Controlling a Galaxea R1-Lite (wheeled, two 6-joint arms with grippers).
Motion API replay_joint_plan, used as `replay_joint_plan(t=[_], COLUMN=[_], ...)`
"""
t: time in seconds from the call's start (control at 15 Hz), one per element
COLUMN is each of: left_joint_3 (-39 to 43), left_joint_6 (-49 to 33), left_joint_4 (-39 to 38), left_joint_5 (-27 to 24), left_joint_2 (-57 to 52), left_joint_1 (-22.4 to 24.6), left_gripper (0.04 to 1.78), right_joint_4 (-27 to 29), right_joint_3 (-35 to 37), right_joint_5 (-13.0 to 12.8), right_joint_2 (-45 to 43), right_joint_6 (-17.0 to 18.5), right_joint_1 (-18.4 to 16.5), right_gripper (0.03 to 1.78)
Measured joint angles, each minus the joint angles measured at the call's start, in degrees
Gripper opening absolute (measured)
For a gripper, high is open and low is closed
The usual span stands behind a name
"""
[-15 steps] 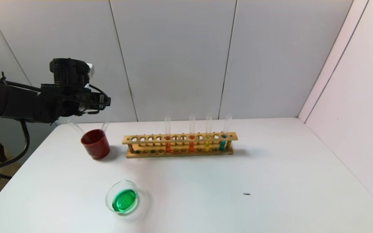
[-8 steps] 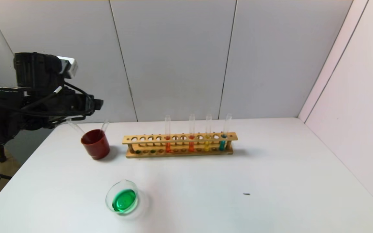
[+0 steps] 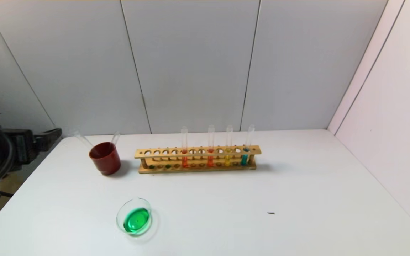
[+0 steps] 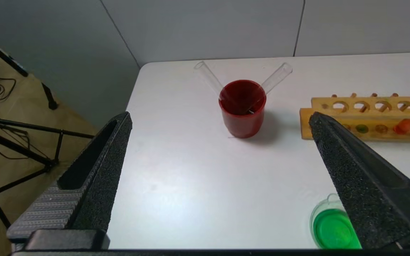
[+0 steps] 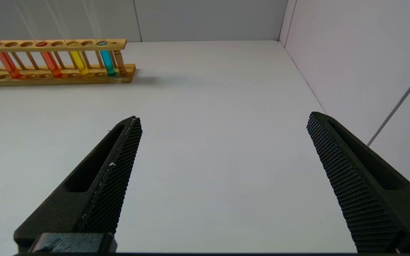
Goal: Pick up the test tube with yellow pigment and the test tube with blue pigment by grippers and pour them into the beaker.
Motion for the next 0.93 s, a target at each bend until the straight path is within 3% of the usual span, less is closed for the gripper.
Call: replay_joint_plan(t=[0.2,0.53,0.8,0.93], left_joint_3=[3.89,4.35,4.96,8.85], left_joint_6=[-0.09,-0.59,-0.98,-1.22], left_joint_4=[8.31,29.26,43.18,45.06], left_joint_5=[-0.05,0.50,-3.86,-6.07], left_joint_2=[-14.38,-36.88,-51.48,-56.67], left_joint_1=[0.16,1.77,6.39,7.01], left_gripper=[1.75,1.75,1.75,1.75], right_joint_4=[0.00,0.00,0.00,0.00], right_joint_3=[0.00,0.00,0.00,0.00], right_joint_5=[0.02,0.00,0.02,0.02], right_joint_2=[0.00,0.00,0.00,0.00], right_joint_6=[0.00,0.00,0.00,0.00], right_joint_1=[-0.02,-0.02,-0.02,-0.02], right_gripper=[1.70,1.70,1.70,1.70])
